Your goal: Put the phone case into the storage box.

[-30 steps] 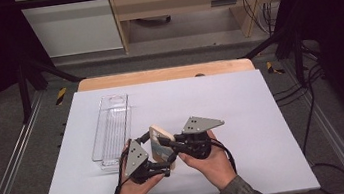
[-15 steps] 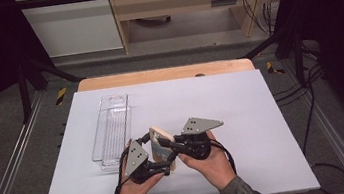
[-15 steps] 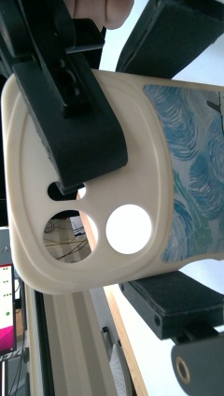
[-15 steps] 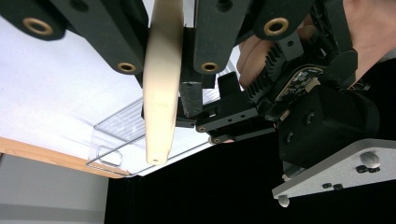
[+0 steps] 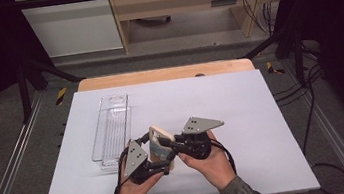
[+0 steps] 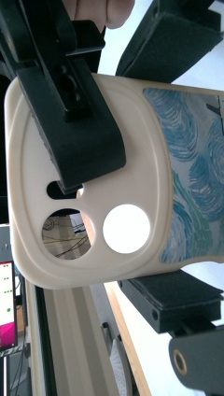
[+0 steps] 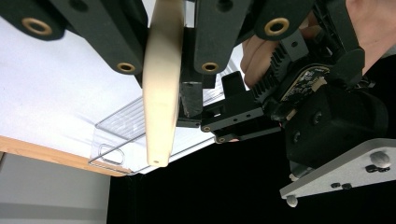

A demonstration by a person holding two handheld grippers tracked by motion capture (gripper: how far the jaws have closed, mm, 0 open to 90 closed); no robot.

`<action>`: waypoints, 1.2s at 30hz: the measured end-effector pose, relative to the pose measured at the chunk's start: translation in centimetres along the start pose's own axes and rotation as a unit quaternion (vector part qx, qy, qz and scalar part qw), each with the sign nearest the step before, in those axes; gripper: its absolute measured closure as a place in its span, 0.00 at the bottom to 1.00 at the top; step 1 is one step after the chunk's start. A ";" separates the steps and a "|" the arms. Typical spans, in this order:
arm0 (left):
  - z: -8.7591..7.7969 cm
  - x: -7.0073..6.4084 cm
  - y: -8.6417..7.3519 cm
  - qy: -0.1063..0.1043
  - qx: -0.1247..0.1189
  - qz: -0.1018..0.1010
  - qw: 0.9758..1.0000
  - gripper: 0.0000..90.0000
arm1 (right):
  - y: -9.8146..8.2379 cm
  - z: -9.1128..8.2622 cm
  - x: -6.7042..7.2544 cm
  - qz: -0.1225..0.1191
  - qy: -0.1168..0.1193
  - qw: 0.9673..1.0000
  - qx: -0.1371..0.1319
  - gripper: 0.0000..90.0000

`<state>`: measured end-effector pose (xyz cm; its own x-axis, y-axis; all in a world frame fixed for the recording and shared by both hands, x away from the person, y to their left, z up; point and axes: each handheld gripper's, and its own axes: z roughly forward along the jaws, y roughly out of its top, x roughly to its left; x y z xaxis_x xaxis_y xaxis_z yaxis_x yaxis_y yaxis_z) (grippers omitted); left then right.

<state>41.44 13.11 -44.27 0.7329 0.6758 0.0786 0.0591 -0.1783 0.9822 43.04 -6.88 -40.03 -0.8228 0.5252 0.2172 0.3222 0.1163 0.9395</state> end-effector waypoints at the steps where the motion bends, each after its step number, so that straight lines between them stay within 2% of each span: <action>1: 0.0 0.0 0.0 0.000 0.000 0.001 1.000 0.12 | 0.0 0.0 0.0 0.001 0.000 1.000 0.000 0.94; 10: -0.1 -0.1 0.1 0.000 0.004 0.007 1.000 0.12 | 0.0 0.0 0.0 0.008 -0.001 1.000 0.003 0.93; 14: 0.0 -0.1 0.1 0.000 0.006 0.010 1.000 0.13 | 0.2 -0.4 0.0 0.010 -0.016 1.000 0.000 0.80; 19: 0.0 -0.1 0.1 0.003 0.008 0.006 1.000 0.13 | 0.5 -1.4 -0.2 0.014 -0.053 0.998 -0.009 0.57; 21: 0.0 -0.1 0.1 0.005 0.008 0.007 1.000 0.13 | 0.6 -1.7 -0.2 0.019 -0.057 0.998 -0.012 0.50; 31: -0.3 0.2 0.2 0.016 0.003 0.003 1.000 0.13 | 1.3 -2.2 0.1 0.006 -0.084 0.996 -0.023 0.29; 36: -0.5 0.2 0.3 0.027 0.000 -0.002 1.000 0.13 | 1.4 -2.3 0.0 0.012 -0.089 0.995 -0.031 0.21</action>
<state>41.30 13.55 -43.83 0.6949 0.7142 0.0837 0.0616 -0.1751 0.9826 42.37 -8.70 -38.12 -0.7174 0.6688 0.1949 0.3070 0.0524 0.9503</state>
